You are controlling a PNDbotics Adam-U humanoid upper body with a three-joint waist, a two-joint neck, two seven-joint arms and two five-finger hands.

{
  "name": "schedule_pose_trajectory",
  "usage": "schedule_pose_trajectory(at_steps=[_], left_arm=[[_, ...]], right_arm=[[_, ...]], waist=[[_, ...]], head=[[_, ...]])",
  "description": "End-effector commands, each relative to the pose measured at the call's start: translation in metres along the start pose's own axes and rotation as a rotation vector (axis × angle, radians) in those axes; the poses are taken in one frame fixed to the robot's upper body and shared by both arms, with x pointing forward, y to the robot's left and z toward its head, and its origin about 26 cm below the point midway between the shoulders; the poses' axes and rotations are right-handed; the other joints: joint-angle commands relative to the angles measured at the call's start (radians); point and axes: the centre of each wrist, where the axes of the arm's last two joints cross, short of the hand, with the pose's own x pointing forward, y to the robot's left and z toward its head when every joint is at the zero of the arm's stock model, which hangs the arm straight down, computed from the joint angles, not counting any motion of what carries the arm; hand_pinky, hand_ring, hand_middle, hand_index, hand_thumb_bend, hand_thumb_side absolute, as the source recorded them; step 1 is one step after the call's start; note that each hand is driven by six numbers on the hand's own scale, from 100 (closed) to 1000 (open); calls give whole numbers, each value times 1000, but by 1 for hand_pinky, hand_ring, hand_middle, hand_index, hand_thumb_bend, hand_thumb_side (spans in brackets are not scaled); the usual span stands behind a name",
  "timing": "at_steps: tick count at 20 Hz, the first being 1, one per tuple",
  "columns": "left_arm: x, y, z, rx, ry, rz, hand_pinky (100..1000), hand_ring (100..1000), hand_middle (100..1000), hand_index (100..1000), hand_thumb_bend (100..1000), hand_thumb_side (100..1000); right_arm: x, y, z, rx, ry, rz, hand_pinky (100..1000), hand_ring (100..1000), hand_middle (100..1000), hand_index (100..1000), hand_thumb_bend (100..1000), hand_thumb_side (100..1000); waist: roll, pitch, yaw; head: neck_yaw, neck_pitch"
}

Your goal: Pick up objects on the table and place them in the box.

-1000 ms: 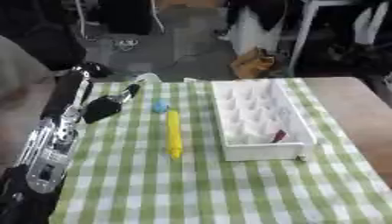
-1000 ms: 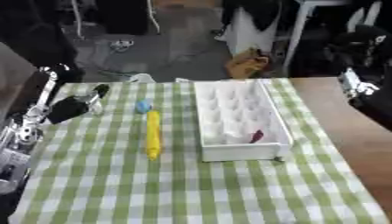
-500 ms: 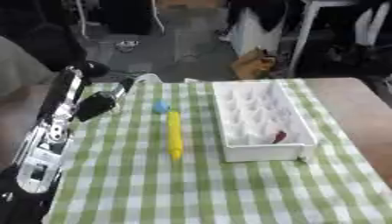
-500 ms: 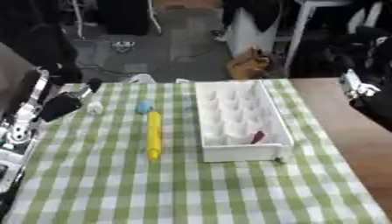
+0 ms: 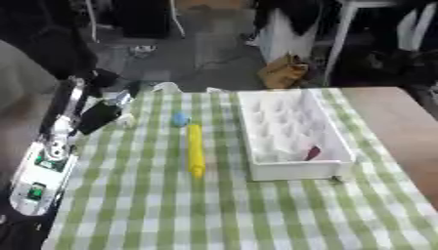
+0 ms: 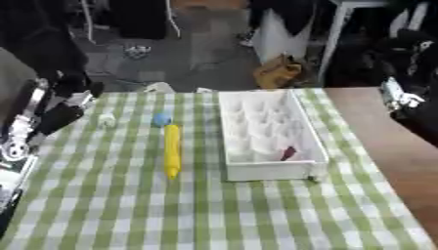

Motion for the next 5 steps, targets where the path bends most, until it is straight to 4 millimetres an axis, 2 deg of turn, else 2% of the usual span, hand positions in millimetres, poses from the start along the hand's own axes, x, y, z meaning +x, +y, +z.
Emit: schedule_pose_trajectory(at_steps=[1,5], left_arm=[[2,12,-4,28,-11,-24,696,736,619,752,616,670],[1,12,-3,31,-3,-30,694,734,612,746,621,672]], right_arm=[[4,-10,-3,-6,-17,36,742,779,781,948,265,553],[4,-10,-3,-6,-17,36,741,779,781,948,264,553]], waist=[[-13,3,0],[-13,3,0]], head=[[0,-12],[-2,-11]])
